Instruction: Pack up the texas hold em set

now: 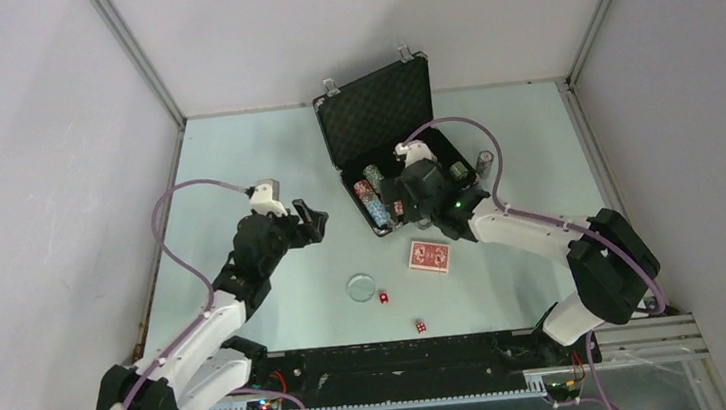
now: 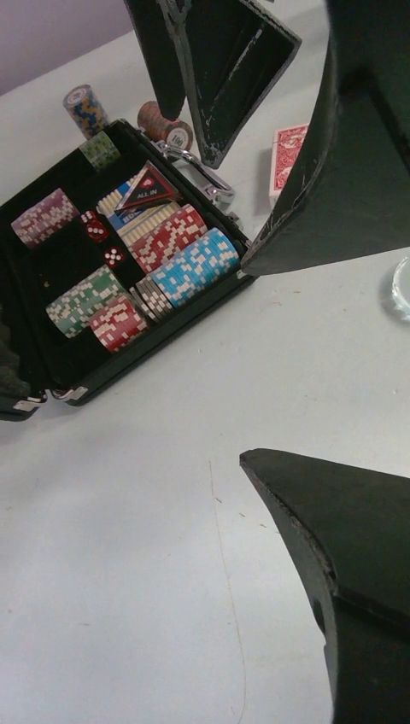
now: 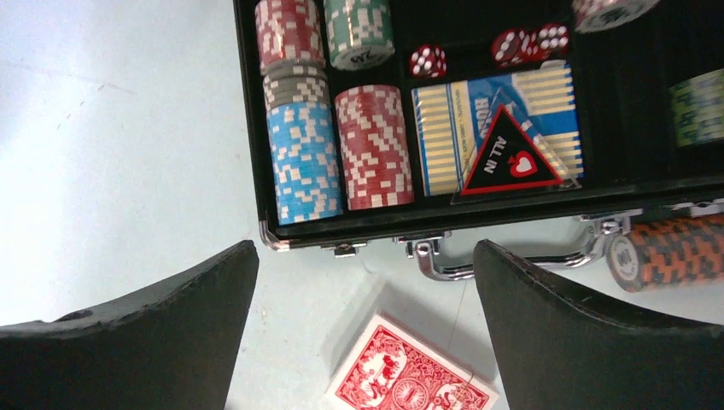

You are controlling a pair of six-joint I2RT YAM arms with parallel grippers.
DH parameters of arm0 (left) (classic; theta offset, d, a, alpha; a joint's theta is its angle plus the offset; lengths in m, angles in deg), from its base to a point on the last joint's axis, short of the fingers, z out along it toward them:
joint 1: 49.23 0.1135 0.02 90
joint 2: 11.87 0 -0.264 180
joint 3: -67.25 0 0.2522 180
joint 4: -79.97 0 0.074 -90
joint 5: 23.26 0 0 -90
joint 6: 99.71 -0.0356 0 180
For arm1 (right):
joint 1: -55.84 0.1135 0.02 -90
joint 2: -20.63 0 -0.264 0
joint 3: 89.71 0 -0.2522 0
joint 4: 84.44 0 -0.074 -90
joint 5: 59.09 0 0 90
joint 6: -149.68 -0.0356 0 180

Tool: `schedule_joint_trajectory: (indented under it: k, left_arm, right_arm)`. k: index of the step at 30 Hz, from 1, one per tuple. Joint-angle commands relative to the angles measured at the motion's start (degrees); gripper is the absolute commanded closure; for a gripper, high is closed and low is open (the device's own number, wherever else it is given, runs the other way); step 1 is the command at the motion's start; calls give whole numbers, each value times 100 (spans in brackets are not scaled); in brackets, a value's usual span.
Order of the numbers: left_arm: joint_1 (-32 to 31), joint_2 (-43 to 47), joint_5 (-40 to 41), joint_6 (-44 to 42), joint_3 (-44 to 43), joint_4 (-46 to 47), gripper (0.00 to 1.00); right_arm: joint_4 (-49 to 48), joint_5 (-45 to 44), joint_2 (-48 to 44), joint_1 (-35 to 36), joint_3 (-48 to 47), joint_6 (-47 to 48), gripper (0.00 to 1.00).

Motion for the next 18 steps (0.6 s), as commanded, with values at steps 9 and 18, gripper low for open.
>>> schedule_joint_trajectory:
  k: [9,18]
  left_arm:
    - [-14,-1035,-673,83,-735,269,21]
    - [28,-2954,-1073,1143,-1985,-109,26]
  right_arm:
    - [-638,207,-345,-850,-152,-58,7]
    - [-310,1553,-369,-2310,-464,-49,8]
